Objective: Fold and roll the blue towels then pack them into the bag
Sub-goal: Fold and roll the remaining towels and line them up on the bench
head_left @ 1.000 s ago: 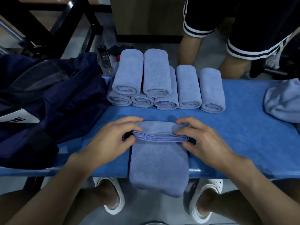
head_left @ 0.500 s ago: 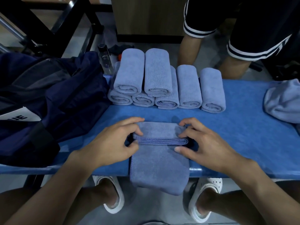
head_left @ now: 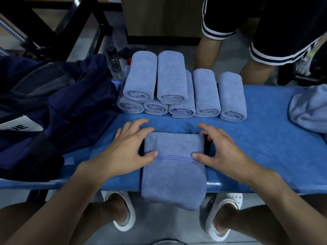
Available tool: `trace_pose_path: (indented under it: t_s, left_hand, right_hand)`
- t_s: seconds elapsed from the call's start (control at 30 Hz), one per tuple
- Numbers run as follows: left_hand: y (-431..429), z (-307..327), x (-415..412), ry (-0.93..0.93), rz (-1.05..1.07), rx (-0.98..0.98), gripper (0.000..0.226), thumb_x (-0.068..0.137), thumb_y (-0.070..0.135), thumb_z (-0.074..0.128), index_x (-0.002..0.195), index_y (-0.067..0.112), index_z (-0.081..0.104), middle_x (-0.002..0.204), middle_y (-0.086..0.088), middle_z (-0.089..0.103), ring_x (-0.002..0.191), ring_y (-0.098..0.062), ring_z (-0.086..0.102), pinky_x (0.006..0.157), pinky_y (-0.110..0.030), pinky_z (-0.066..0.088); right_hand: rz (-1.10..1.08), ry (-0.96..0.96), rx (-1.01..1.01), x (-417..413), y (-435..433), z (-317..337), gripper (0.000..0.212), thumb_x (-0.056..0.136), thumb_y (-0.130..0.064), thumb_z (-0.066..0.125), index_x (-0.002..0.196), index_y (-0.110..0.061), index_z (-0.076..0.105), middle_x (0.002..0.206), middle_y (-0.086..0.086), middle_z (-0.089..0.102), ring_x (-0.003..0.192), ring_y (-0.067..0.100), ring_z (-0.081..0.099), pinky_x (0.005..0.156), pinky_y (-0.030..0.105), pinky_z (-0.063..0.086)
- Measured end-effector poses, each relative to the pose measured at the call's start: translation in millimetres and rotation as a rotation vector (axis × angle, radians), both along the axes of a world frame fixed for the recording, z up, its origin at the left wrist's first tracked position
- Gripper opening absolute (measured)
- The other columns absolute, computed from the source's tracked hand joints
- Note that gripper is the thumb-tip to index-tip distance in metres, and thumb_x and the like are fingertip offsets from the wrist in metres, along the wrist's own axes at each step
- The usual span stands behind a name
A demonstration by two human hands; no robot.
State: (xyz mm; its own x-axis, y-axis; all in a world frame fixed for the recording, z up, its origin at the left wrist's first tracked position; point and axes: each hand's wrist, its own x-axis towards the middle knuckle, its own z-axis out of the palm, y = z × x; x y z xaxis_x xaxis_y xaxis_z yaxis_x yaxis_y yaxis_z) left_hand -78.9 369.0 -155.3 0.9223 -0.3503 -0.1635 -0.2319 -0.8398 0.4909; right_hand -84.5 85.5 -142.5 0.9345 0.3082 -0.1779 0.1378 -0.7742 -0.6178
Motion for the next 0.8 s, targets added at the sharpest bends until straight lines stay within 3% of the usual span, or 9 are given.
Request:
trace_pose_path:
  t_s: [0.1, 0.17, 0.23, 0.3, 0.4, 0.47, 0.57, 0.67, 0.8]
  left_hand:
    - [-3, 5, 0, 0.017, 0.014, -0.055, 0.065, 0.071, 0.067, 0.051, 0.128, 0.035, 0.046, 0.136, 0.022, 0.033, 0.128, 0.0, 0.025, 0.108, -0.03, 0.02]
    - [-6, 8, -1, 0.035, 0.025, -0.101, 0.044, 0.078, 0.049, 0.069, 0.113, 0.039, 0.045, 0.117, 0.026, 0.041, 0.113, 0.006, 0.03, 0.101, -0.032, 0.027]
    - [-7, 11, 0, 0.115, 0.067, -0.153, 0.04, 0.08, 0.038, 0.075, 0.104, 0.041, 0.043, 0.108, 0.02, 0.047, 0.108, -0.001, 0.033, 0.091, -0.031, 0.033]
    - [-7, 11, 0, 0.165, 0.093, -0.202, 0.044, 0.079, 0.035, 0.076, 0.104, 0.043, 0.04, 0.105, 0.015, 0.056, 0.106, -0.01, 0.035, 0.085, -0.029, 0.035]
    - [-7, 13, 2, 0.174, 0.129, -0.258, 0.054, 0.082, 0.032, 0.075, 0.114, 0.051, 0.036, 0.105, 0.021, 0.058, 0.105, -0.011, 0.037, 0.088, -0.029, 0.034]
    - [-10, 12, 4, 0.089, 0.189, -0.315, 0.059, 0.083, 0.03, 0.075, 0.121, 0.054, 0.036, 0.107, 0.023, 0.058, 0.106, -0.013, 0.039, 0.091, -0.027, 0.033]
    - [-15, 8, 7, -0.07, 0.231, -0.321, 0.059, 0.085, 0.028, 0.073, 0.127, 0.053, 0.041, 0.116, 0.021, 0.054, 0.109, -0.013, 0.041, 0.091, -0.021, 0.031]
    - [-15, 6, 5, -0.196, 0.12, -0.252, 0.047, 0.085, 0.023, 0.074, 0.126, 0.035, 0.053, 0.109, 0.025, 0.049, 0.107, -0.005, 0.043, 0.097, -0.033, 0.036]
    - [-10, 7, 1, -0.194, 0.014, -0.278, 0.037, 0.078, 0.045, 0.073, 0.111, 0.035, 0.058, 0.105, 0.021, 0.054, 0.106, -0.006, 0.049, 0.095, -0.039, 0.042]
  right_hand:
    - [-0.018, 0.017, -0.001, 2, 2, 2, 0.08, 0.077, -0.043, 0.078, 0.144, -0.029, 0.037, 0.116, -0.015, 0.045, 0.114, 0.004, 0.04, 0.108, 0.033, 0.033]
    - [0.013, -0.04, -0.014, 3, 4, 2, 0.053, 0.076, -0.039, 0.079, 0.121, -0.028, 0.052, 0.104, -0.016, 0.049, 0.102, 0.002, 0.041, 0.099, 0.033, 0.037]
    - [0.004, -0.008, 0.008, 3, 5, 1, 0.04, 0.074, -0.038, 0.079, 0.1, -0.028, 0.05, 0.091, -0.012, 0.053, 0.093, 0.006, 0.044, 0.084, 0.03, 0.039]
    - [-0.021, 0.06, 0.062, 4, 4, -1, 0.043, 0.072, -0.038, 0.08, 0.092, -0.031, 0.042, 0.085, -0.009, 0.055, 0.091, 0.016, 0.048, 0.073, 0.028, 0.04]
    - [-0.088, 0.047, 0.113, 5, 5, -4, 0.048, 0.074, -0.036, 0.079, 0.105, -0.038, 0.043, 0.101, -0.011, 0.056, 0.1, 0.017, 0.047, 0.081, 0.03, 0.043]
    - [-0.124, -0.099, 0.056, 8, 9, -5, 0.047, 0.077, -0.034, 0.077, 0.114, -0.039, 0.047, 0.108, -0.01, 0.055, 0.104, 0.016, 0.043, 0.087, 0.029, 0.038]
    - [-0.097, -0.332, -0.013, 13, 14, -3, 0.036, 0.079, -0.022, 0.077, 0.103, -0.03, 0.053, 0.099, -0.015, 0.05, 0.095, 0.002, 0.037, 0.085, 0.028, 0.033]
    - [-0.051, -0.37, -0.049, 11, 13, 1, 0.033, 0.078, -0.015, 0.076, 0.1, -0.024, 0.053, 0.091, -0.021, 0.045, 0.087, -0.007, 0.032, 0.084, 0.028, 0.032]
    - [0.038, -0.318, -0.002, -1, 5, 3, 0.04, 0.075, -0.039, 0.075, 0.103, -0.029, 0.049, 0.098, -0.021, 0.047, 0.096, -0.002, 0.041, 0.089, 0.028, 0.032]
